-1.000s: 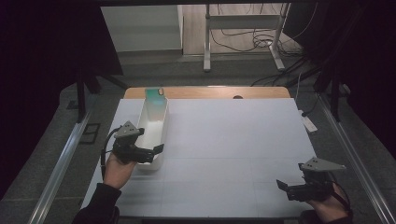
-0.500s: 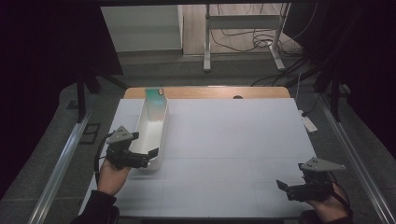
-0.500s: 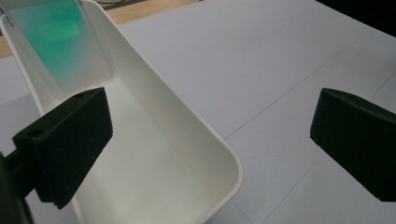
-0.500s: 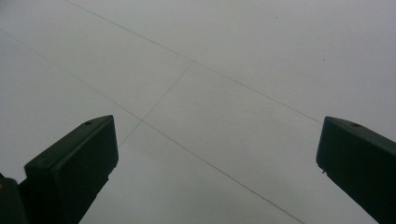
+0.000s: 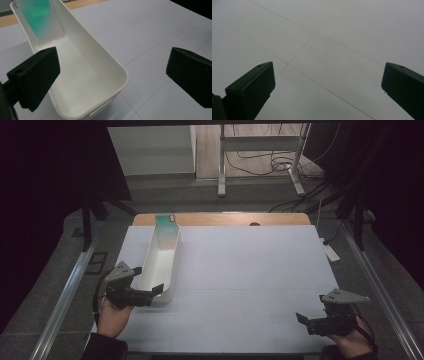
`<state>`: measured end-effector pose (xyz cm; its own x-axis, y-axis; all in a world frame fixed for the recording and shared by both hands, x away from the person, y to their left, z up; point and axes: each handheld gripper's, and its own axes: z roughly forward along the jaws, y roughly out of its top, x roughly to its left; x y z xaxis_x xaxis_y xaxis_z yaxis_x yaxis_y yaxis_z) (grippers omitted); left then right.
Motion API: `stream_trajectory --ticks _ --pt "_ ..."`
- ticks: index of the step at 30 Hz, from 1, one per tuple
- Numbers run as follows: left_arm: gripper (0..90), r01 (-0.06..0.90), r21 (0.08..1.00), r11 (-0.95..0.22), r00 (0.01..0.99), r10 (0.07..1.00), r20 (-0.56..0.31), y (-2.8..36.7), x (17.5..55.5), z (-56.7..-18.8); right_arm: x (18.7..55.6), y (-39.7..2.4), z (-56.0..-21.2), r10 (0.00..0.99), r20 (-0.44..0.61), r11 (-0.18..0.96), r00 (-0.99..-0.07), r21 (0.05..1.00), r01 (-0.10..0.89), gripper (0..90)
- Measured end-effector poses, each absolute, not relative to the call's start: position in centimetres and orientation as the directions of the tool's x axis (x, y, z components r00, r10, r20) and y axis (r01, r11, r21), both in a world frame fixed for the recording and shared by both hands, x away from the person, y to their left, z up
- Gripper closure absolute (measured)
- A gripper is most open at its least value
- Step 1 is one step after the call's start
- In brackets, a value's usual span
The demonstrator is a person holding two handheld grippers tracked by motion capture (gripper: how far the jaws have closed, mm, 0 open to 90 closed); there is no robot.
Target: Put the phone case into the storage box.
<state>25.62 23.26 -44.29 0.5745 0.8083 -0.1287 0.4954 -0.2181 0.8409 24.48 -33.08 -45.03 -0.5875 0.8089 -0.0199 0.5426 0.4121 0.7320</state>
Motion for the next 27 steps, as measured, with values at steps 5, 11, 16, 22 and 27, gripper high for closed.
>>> stream_trajectory --ticks 5,11,16,22,27 --pt "0.0 0.497 0.841 -0.213 0.566 0.815 -0.127 23.6 25.0 -44.4 24.5 -33.1 -45.0 0.809 -0.02 0.413 -0.588 0.731 0.543 0.0" --pt "0.0 0.503 0.837 -0.216 0.558 0.821 -0.124 23.9 24.4 -44.7 24.5 -33.1 -45.0 0.809 -0.021 0.412 -0.587 0.732 0.542 0.0" --pt "0.0 0.509 0.834 -0.215 0.55 0.826 -0.122 24.2 23.9 -44.8 24.5 -33.1 -45.0 0.809 -0.022 0.412 -0.587 0.733 0.542 0.0" --pt "0.0 0.51 0.833 -0.214 0.543 0.831 -0.12 24.5 23.3 -44.8 24.4 -33.0 -45.0 0.81 -0.025 0.414 -0.586 0.732 0.542 0.0" --pt "0.0 0.517 0.828 -0.216 0.537 0.835 -0.117 24.7 22.7 -45.0 24.4 -33.0 -45.0 0.81 -0.025 0.414 -0.585 0.732 0.541 0.0"
